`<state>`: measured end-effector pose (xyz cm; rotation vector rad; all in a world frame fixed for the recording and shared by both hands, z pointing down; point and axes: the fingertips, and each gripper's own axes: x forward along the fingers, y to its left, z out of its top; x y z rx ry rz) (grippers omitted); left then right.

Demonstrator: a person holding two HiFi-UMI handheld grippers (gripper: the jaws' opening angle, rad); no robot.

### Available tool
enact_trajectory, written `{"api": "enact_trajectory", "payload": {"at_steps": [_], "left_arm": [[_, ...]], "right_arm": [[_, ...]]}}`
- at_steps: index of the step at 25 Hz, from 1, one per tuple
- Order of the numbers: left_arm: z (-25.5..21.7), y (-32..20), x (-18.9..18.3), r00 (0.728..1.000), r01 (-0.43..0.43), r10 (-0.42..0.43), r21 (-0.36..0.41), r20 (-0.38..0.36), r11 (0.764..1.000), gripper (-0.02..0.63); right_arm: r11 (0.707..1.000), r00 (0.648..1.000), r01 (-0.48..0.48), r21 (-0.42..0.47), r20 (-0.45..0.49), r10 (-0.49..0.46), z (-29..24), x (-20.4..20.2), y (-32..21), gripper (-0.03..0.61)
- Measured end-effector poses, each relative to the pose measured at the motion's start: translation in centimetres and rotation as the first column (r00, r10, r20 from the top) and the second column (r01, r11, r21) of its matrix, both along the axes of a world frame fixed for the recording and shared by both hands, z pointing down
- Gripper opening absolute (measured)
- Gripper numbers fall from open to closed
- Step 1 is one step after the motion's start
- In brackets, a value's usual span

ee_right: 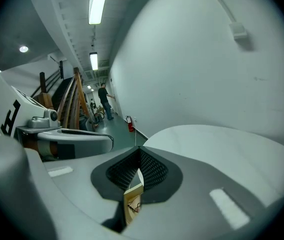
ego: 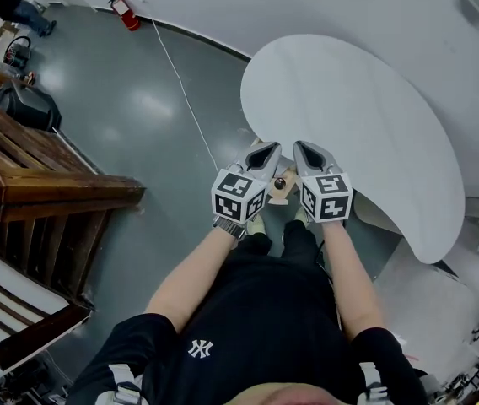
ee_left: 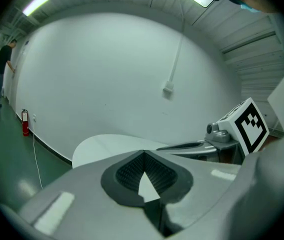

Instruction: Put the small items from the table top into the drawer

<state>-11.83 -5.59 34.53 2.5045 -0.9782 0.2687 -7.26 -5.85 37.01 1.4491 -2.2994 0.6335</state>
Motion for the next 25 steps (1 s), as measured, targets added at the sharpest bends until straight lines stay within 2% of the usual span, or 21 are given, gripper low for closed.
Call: {"api": "enact_trajectory", "payload": {"at_steps": [7, 14, 21, 25], "left_arm": [[-3.5, 0.1, 1.6, 1.000, -0.026, 0.026, 0.068, -0.009, 0.997, 0.000], [-6.9, -0.2, 1.5, 1.000, -0.023, 0.025, 0.126, -0.017, 0.992, 0.000], [-8.7, -0.5, 1.5, 0.999, -0.024, 0.028, 0.168, -0.024, 0.985, 0.000], [-8.7, -0.4, 1.7, 0.999, -0.025, 0.030, 0.167, -0.025, 0.986, 0.000]], "right_arm": [[0.997, 0.999, -0.034, 0.064, 0.007, 0.034, -3.3, 1.5, -0.3, 0.025], [0.989, 0.999, -0.044, 0.140, 0.027, 0.041, -6.9, 1.0, -0.6, 0.025], [0.977, 0.999, -0.045, 0.211, 0.032, 0.039, -9.3, 0.9, -1.2, 0.025], [0.975, 0.998, -0.049, 0.217, 0.035, 0.042, -9.4, 1.0, -1.0, 0.025]]}}
